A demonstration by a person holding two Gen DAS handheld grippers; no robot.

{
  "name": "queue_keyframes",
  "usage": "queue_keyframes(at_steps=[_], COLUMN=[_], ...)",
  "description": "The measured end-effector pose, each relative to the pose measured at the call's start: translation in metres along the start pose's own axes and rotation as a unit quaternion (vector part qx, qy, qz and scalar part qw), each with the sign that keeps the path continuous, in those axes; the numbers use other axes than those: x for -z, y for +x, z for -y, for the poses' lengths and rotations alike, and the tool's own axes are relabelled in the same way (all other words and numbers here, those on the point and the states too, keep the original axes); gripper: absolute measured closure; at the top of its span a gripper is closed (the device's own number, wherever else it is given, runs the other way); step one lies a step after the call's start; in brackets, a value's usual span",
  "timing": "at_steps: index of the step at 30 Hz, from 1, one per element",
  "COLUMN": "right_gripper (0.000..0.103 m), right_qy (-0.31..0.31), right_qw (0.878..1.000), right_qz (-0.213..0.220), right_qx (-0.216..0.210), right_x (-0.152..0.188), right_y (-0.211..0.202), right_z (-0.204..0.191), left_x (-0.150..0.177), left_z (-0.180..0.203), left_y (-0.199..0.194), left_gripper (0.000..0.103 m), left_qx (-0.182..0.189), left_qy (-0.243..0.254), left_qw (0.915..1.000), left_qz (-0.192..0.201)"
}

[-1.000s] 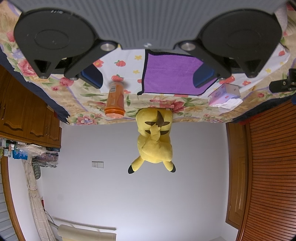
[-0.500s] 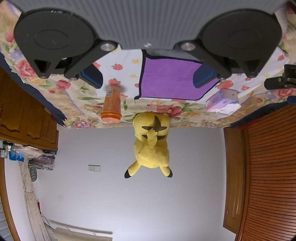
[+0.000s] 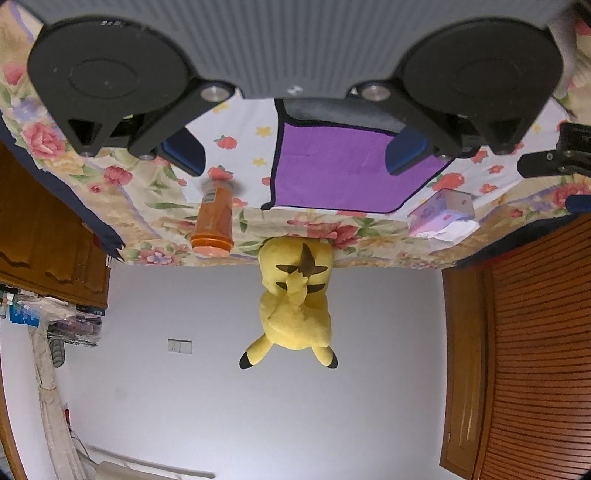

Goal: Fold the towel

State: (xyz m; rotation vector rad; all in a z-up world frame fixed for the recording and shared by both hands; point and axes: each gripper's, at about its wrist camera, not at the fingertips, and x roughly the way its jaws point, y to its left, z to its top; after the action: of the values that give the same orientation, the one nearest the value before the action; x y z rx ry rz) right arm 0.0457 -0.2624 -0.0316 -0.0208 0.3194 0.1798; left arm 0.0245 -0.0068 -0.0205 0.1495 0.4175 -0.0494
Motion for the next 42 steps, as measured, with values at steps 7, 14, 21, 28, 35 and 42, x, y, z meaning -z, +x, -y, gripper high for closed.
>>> queue_keyframes(at_steps=[7, 14, 21, 28, 35, 42], right_gripper=[0.0, 0.0, 0.0, 0.0, 0.0, 0.0], right_qy=[-0.003, 0.0, -0.002, -0.006, -0.015, -0.02], right_qw=[1.0, 1.0, 1.0, 0.999, 0.998, 0.997], right_qz=[-0.011, -0.02, -0.03, -0.042, -0.058, -0.071], right_qx=[-0.004, -0.005, -0.008, -0.011, -0.018, -0.023], right_x=[0.0, 0.001, 0.002, 0.004, 0.005, 0.006], right_y=[0.012, 0.023, 0.037, 0.05, 0.064, 0.076], right_z=[-0.003, -0.004, -0.006, -0.007, -0.01, -0.012], left_x=[-0.001, 0.0, -0.001, -0.003, -0.003, -0.003], left_z=[-0.002, -0.006, -0.012, -0.017, -0.021, -0.025], left_y=[0.016, 0.031, 0.048, 0.062, 0.076, 0.091], left_gripper=[0.0, 0.0, 0.0, 0.0, 0.0, 0.0], left_qx=[0.004, 0.009, 0.008, 0.012, 0.018, 0.025], left_qy=[0.002, 0.004, 0.0, -0.001, -0.001, 0.001], left_qw=[0.9999, 0.9995, 0.9992, 0.9988, 0.998, 0.997], left_qz=[-0.016, -0.029, -0.039, -0.048, -0.061, -0.073])
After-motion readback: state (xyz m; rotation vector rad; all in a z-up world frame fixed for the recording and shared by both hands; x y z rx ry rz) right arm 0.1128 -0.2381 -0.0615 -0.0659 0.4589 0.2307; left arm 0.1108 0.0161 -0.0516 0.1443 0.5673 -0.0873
